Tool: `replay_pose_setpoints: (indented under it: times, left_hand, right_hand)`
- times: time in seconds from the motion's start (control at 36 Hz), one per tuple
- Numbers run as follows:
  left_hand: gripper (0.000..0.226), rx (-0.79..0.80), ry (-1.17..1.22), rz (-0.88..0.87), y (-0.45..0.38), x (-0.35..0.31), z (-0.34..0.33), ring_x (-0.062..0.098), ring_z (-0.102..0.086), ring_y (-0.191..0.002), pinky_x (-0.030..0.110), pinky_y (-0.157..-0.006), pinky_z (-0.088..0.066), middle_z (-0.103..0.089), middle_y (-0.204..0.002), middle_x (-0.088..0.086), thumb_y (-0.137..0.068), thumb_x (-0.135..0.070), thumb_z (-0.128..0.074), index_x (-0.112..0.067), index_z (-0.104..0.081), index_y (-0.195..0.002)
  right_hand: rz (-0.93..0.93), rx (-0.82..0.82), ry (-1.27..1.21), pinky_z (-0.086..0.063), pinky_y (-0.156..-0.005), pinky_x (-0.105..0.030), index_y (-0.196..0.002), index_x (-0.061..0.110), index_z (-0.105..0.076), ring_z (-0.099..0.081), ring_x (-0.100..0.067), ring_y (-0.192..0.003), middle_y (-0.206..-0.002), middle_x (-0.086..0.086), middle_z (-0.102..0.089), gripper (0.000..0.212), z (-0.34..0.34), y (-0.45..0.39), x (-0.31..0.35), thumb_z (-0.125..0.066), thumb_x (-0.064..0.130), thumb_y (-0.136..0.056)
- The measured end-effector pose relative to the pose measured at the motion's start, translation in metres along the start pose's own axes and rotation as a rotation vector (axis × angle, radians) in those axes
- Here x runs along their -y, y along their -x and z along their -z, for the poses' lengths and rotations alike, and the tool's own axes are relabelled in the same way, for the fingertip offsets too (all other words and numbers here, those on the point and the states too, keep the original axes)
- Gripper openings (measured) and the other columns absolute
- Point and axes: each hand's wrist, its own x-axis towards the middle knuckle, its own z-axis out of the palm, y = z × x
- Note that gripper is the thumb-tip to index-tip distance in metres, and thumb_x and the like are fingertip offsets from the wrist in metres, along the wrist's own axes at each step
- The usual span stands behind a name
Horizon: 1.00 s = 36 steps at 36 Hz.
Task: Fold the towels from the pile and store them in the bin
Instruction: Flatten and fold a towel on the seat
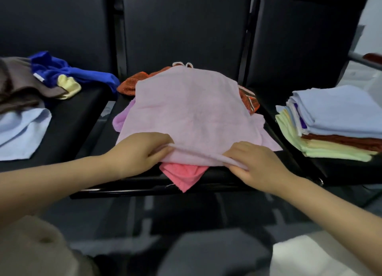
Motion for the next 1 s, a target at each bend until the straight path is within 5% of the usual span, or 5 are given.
replay_pose_setpoints:
  times: [0.25, 0.47, 0.58, 0.83, 1.0]
  left_hand:
    - [0.035, 0.056, -0.176, -0.146, 0.008, 0.005, 0.004, 0.016, -0.059, -0.075, 0.034, -0.063, -0.05, -0.062, -0.083, -0.006, -0.086, -0.045, -0.04, -0.022, -0.058, -0.105]
    - [0.038, 0.101, -0.197, -0.097, 0.009, 0.013, 0.01, 0.011, -0.055, -0.08, 0.028, -0.067, -0.043, -0.058, -0.085, -0.01, -0.077, -0.04, -0.036, -0.023, -0.064, -0.095]
    - [0.029, -0.013, -0.12, 0.032, 0.005, 0.02, 0.024, 0.004, -0.048, -0.073, 0.024, -0.064, -0.038, -0.052, -0.074, -0.015, -0.08, -0.043, -0.032, -0.026, -0.055, -0.077]
    - [0.042, -0.267, 0.195, 0.353, 0.0, 0.026, 0.048, 0.011, -0.041, -0.066, 0.02, -0.056, -0.032, -0.049, -0.068, 0.002, -0.094, -0.035, -0.058, 0.004, -0.062, -0.079]
    - [0.042, -0.23, 0.267, 0.401, 0.006, 0.019, 0.051, 0.012, -0.044, -0.068, 0.024, -0.061, -0.035, -0.05, -0.069, 0.002, -0.098, -0.034, -0.053, 0.003, -0.06, -0.079]
  right_hand:
    - [-0.241, 0.116, 0.077, -0.031, -0.054, -0.019, -0.083, 0.032, -0.063, -0.047, -0.007, -0.061, -0.066, 0.012, -0.056, 0.013, 0.03, 0.009, -0.02, -0.056, 0.034, -0.094]
    - [-0.339, 0.049, -0.072, -0.039, -0.073, -0.021, -0.095, 0.021, -0.073, -0.054, -0.01, -0.088, -0.082, 0.02, -0.058, 0.01, 0.041, 0.022, -0.032, -0.063, 0.02, -0.092]
    - [-0.458, 0.015, -0.095, -0.047, -0.07, -0.036, -0.081, 0.012, -0.071, -0.06, -0.021, -0.076, -0.078, -0.005, -0.067, 0.028, 0.047, 0.022, -0.038, -0.057, 0.032, -0.093]
    - [-0.65, -0.393, -0.868, -0.048, -0.088, -0.033, -0.095, 0.029, -0.071, -0.062, -0.016, -0.097, -0.097, 0.004, -0.072, 0.016, 0.054, 0.0, -0.029, -0.058, 0.021, -0.096]
    - [-0.691, -0.272, -0.865, -0.045, -0.062, -0.013, -0.095, 0.011, -0.071, -0.057, -0.013, -0.079, -0.087, -0.003, -0.066, 0.016, 0.044, -0.005, -0.016, -0.056, 0.018, -0.098]
